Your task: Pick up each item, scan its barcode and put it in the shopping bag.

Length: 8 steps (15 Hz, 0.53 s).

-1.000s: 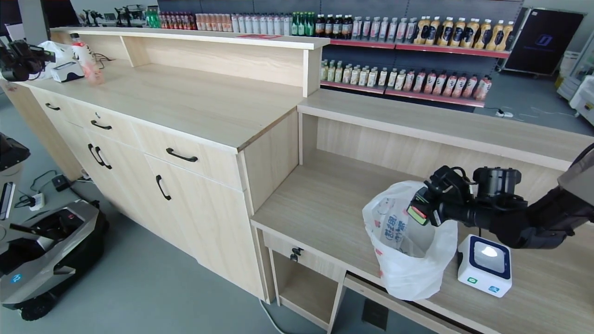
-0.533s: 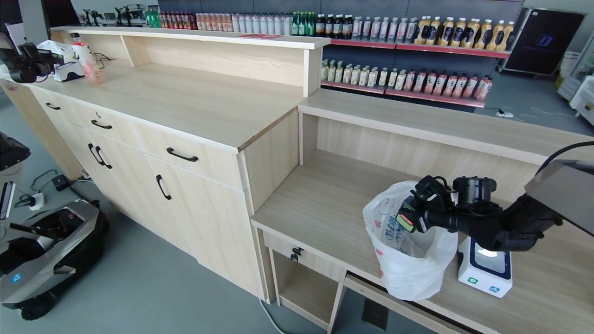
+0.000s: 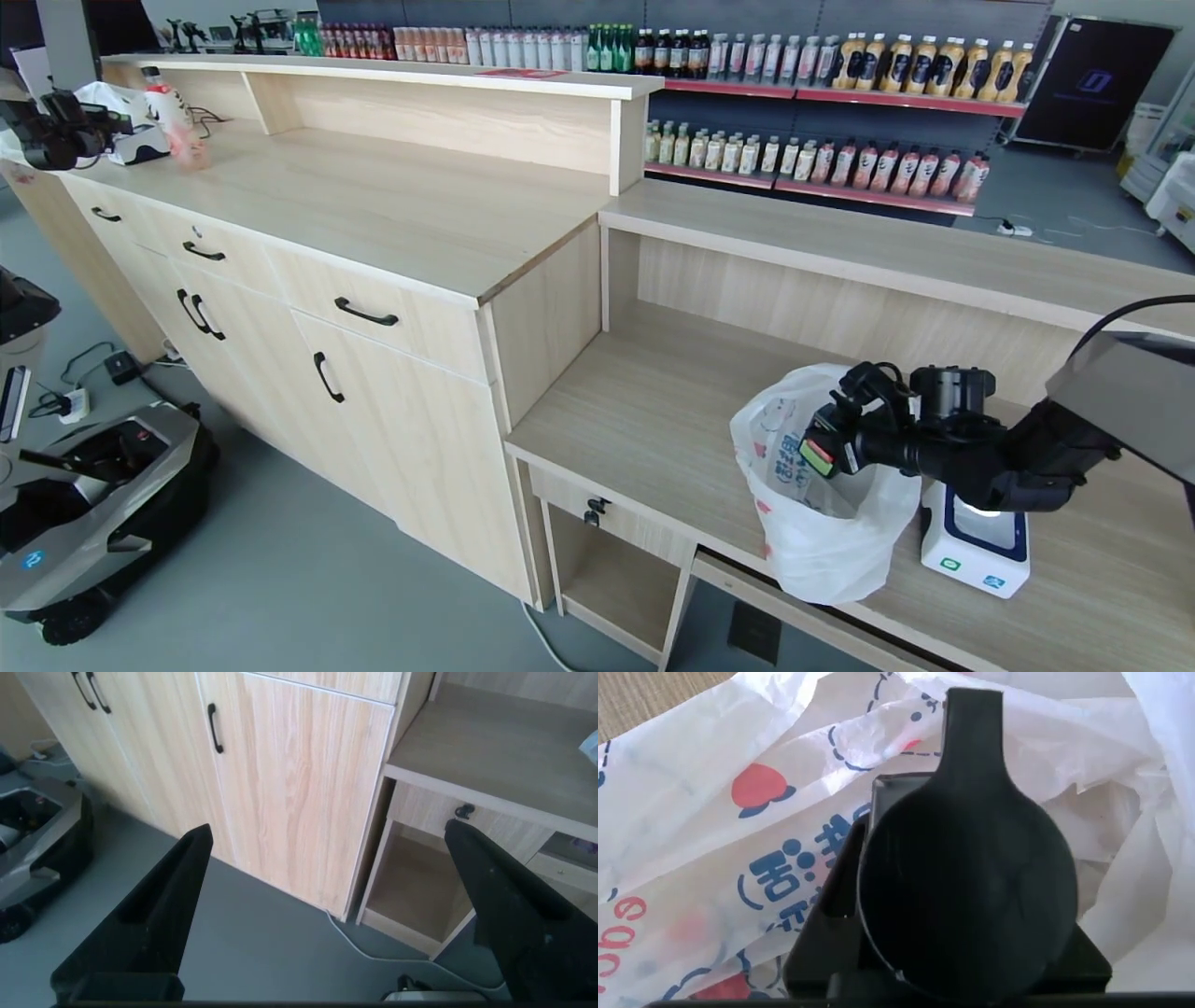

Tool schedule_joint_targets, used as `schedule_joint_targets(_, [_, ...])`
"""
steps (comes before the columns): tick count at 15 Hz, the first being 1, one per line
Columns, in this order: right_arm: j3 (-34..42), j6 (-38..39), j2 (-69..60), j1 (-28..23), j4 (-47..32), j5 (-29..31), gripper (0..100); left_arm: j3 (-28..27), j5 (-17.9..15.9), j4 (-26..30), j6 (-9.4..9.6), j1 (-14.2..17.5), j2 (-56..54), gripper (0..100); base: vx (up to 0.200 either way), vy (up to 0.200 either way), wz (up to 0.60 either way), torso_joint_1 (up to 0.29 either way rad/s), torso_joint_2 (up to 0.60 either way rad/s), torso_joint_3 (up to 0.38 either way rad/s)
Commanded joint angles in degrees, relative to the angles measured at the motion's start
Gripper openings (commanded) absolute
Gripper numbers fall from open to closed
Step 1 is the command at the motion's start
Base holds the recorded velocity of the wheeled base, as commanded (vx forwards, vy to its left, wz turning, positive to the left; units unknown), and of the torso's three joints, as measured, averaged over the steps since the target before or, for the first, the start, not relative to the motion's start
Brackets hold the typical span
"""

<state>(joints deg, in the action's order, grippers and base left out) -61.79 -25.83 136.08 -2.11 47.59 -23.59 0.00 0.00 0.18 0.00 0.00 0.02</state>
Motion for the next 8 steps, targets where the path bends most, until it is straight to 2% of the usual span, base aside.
schedule_joint_targets(1, [0.2, 0.1, 0.3, -0.4, -0.3, -0.1, 0, 0.0, 0.0, 0.0, 0.00, 0.0, 0.0, 100, 0.000, 0.000, 0.00, 0.000, 0.00, 0.000])
schedule_joint_targets(3, [0.3, 0.3, 0.5, -0.4, -0.2, 0.0, 0, 0.0, 0.0, 0.0, 0.00, 0.0, 0.0, 100, 0.000, 0.000, 0.00, 0.000, 0.00, 0.000])
schedule_joint_targets(4, [0.7, 0.5, 0.4, -0.9, -0.2, 0.0, 100, 0.0, 0.0, 0.0, 0.00, 0.0, 0.0, 100, 0.000, 0.000, 0.00, 0.000, 0.00, 0.000])
schedule_joint_targets(8, [1.1, 10.2, -8.5, -0.5, -0.7, -0.1, 100, 0.0, 0.0, 0.0, 0.00, 0.0, 0.0, 100, 0.000, 0.000, 0.00, 0.000, 0.00, 0.000])
